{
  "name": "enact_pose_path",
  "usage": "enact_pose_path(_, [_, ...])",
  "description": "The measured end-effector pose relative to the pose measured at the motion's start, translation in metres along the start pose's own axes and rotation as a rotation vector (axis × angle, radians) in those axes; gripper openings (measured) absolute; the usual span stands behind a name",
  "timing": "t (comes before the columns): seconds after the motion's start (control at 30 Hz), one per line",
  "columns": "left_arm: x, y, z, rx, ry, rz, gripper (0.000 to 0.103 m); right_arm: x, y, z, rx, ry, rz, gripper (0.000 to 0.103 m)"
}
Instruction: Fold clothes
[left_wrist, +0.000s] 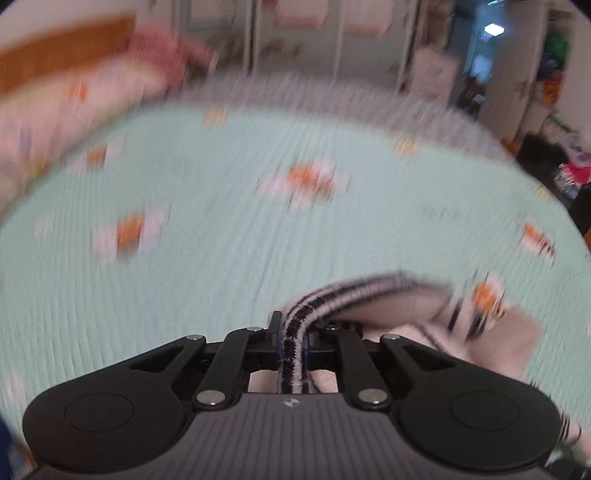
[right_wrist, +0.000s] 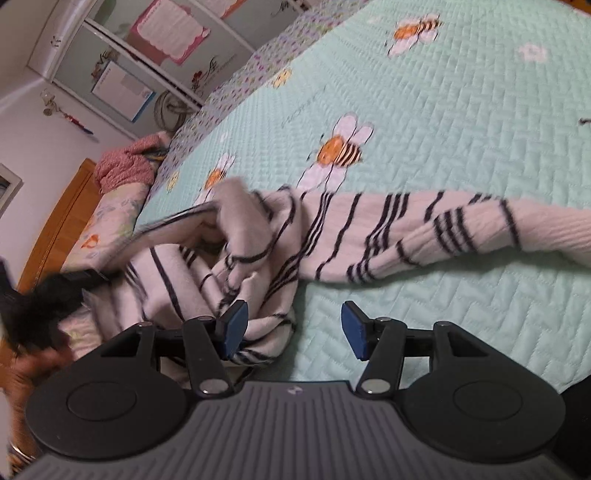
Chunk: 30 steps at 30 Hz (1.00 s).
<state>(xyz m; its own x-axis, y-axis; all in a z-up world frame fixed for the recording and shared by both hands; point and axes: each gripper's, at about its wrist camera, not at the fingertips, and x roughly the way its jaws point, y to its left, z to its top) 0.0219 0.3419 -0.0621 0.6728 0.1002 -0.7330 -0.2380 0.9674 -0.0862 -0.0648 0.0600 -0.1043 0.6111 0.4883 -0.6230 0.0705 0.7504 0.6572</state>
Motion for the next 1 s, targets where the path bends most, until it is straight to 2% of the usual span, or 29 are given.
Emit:
enact_pose_path(0.03, [0.004,0.008,-0.012,-0.026,0.03,-0.006,0.012,0.001,0.001,-0.001,0.002,0.009,0.0,0.059])
enact_pose_path(0.1, [-0.001,0.019,-0.028,-0.046,0.04,-0.024,0.025,0.005,0.002,-0.003,0.006,0.021,-0.002,0.063])
enact_pose_path(0.13, [-0.003,0.025,-0.037,-0.055,0.045,-0.034,0.029,0.007,0.003,-0.004,0.005,0.029,-0.003,0.063])
enact_pose_path(0.2, [-0.016,0.031,-0.046,-0.066,0.032,-0.048,0.044,0.014,0.006,-0.006,0.0,0.047,-0.004,0.063])
enact_pose_path(0.37, [-0.044,0.047,-0.042,-0.115,-0.014,-0.1,0.048,0.026,0.015,-0.015,-0.01,0.093,0.021,0.063])
enact_pose_path(0.43, [-0.06,0.041,-0.044,-0.075,-0.056,-0.147,0.048,0.028,0.016,-0.018,-0.011,0.1,0.026,0.064])
enact_pose_path(0.57, [-0.083,-0.001,-0.064,0.173,-0.092,-0.263,0.057,0.027,0.015,-0.019,0.001,0.101,0.023,0.064])
enact_pose_path(0.6, [-0.086,-0.015,-0.073,0.245,-0.1,-0.262,0.06,0.027,0.015,-0.018,0.007,0.1,0.021,0.064])
enact_pose_path(0.7, [-0.084,-0.054,-0.1,0.438,-0.119,-0.22,0.062,0.024,0.013,-0.019,0.014,0.1,0.018,0.064])
enact_pose_path(0.93, [-0.041,-0.085,-0.125,0.638,-0.126,-0.072,0.066,0.016,0.005,-0.017,0.031,0.087,0.009,0.064])
enact_pose_path(0.97, [-0.035,-0.089,-0.128,0.666,-0.127,-0.05,0.065,0.016,0.003,-0.017,0.037,0.087,0.006,0.064])
enact_pose_path(1.0, [-0.029,-0.089,-0.129,0.678,-0.112,-0.051,0.053,0.017,0.002,-0.018,0.041,0.089,0.004,0.064])
